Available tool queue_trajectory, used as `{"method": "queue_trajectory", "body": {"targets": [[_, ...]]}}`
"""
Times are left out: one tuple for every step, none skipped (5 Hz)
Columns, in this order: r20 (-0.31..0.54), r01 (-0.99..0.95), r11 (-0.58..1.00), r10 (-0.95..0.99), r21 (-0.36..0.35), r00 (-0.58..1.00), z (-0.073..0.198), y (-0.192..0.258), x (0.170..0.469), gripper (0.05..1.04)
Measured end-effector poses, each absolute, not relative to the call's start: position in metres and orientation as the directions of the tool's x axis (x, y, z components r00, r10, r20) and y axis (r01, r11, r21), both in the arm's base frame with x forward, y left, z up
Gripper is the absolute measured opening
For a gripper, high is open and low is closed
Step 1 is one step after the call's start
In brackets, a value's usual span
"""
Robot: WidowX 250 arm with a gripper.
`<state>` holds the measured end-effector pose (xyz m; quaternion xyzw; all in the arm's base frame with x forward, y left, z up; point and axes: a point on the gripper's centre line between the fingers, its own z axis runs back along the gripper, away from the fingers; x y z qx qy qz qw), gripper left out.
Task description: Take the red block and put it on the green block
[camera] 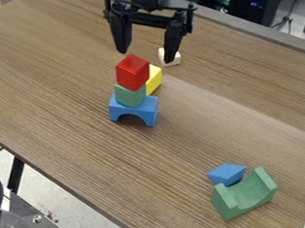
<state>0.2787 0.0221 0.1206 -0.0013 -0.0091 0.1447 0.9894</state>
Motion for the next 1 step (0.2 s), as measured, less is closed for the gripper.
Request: {"method": "queue_trajectory", "body": {"targets": [[0.005,-0.265,0.964,0.265,-0.008,0.964,0.1205,0.0180,0.2771,0.999]]}}
